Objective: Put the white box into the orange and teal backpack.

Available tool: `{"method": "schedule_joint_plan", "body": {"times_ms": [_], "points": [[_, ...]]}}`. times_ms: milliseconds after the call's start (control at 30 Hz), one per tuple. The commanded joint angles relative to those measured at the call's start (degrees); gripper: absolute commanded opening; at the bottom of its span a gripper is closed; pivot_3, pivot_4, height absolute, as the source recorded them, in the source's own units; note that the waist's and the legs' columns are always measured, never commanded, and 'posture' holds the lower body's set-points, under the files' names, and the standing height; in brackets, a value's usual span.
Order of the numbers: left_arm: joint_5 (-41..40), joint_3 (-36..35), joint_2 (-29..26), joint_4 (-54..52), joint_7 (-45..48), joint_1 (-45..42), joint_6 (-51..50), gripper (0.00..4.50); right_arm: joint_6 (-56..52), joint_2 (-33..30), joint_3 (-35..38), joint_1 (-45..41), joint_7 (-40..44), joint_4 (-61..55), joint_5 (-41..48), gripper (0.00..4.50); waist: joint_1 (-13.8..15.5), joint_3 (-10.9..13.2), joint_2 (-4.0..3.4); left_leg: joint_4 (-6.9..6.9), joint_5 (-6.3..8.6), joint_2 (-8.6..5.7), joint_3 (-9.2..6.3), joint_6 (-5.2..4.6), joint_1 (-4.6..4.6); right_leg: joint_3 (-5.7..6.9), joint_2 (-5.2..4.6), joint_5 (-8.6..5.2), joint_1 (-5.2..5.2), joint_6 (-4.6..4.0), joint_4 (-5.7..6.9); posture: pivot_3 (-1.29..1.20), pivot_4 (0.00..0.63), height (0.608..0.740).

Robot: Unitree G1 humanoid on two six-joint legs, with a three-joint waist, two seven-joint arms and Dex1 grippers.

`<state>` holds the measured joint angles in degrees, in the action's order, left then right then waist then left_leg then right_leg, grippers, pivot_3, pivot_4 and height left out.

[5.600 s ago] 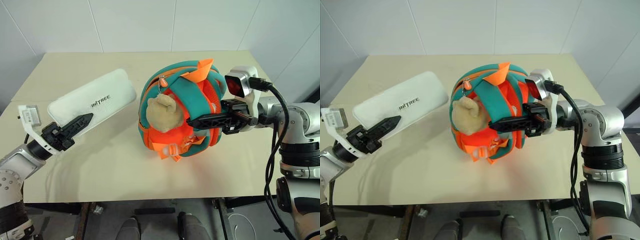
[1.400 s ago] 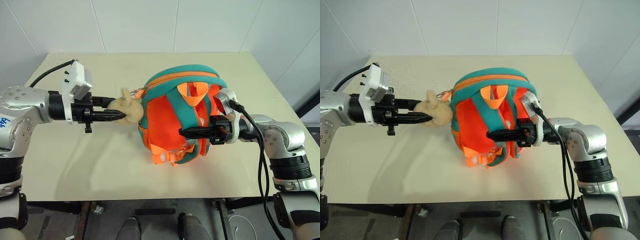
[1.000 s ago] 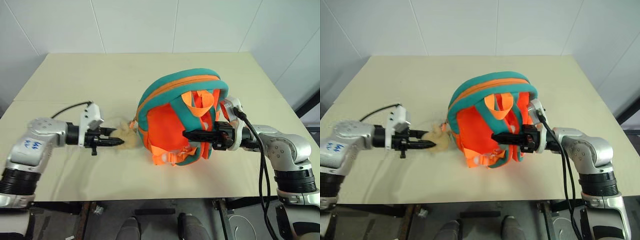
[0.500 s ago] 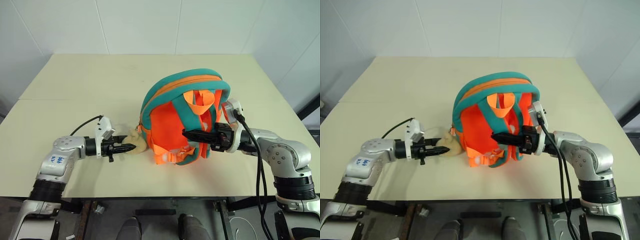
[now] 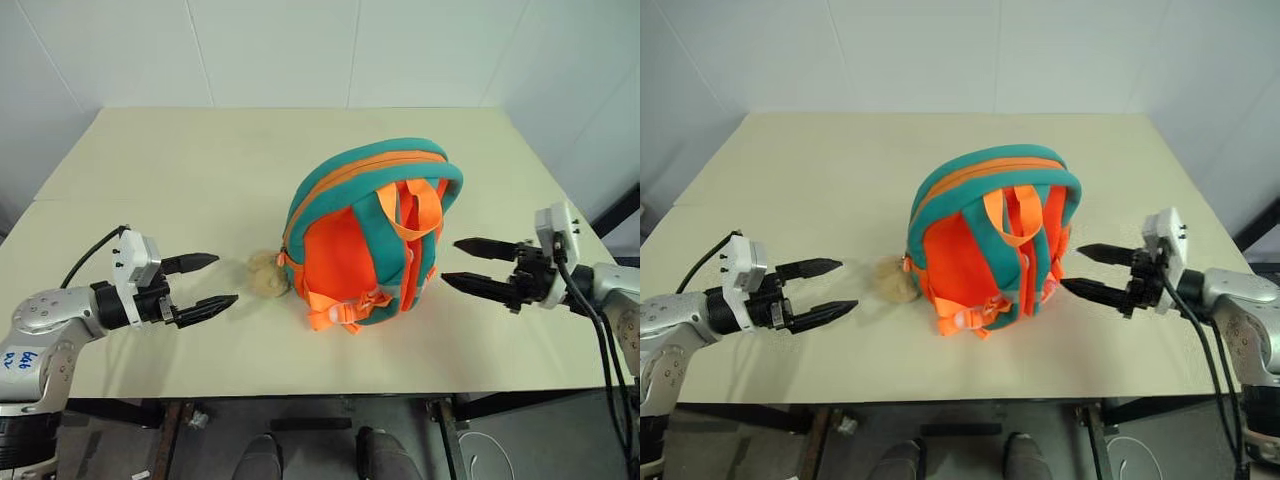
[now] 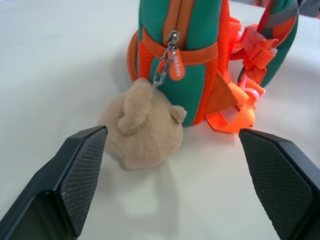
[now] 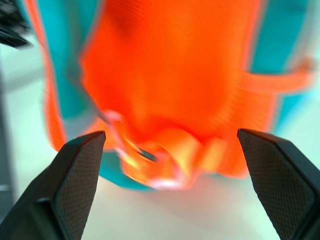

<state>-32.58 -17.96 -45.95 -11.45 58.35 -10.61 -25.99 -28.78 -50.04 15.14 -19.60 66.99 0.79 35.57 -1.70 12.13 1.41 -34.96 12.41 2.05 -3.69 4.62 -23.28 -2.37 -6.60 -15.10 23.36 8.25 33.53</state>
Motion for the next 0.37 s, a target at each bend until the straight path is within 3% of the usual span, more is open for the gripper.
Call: {"method": "schedule_joint_plan", "body": {"times_ms": [33,367], "points": [[-1.9,-2.1,-1.1,-2.3,-0.4,-0.9,-0.3,4.5,5.6,-1.6,3.5,-0.4,0.6,2.1,-1.9,4.49,-0.2,0.0,-0.02,0.01,0.0,0.0,0.03,0.0,0.0,-0.04,0.0,0.0,0.02,0.0,0.01,0.0,0.15,0.74],[-1.6,-3.5,-1.4,-2.1,-2.4,-2.6,2.1,4.5,16.8,-0.1,1.7,1.9,-1.2,4.1,-9.0,4.49,0.0,0.0,-0.02,0.0,0.0,0.0,0.15,0.0,0.01,-0.17,0.01,0.03,0.06,0.05,0.02,0.0,0.15,0.74]]}}
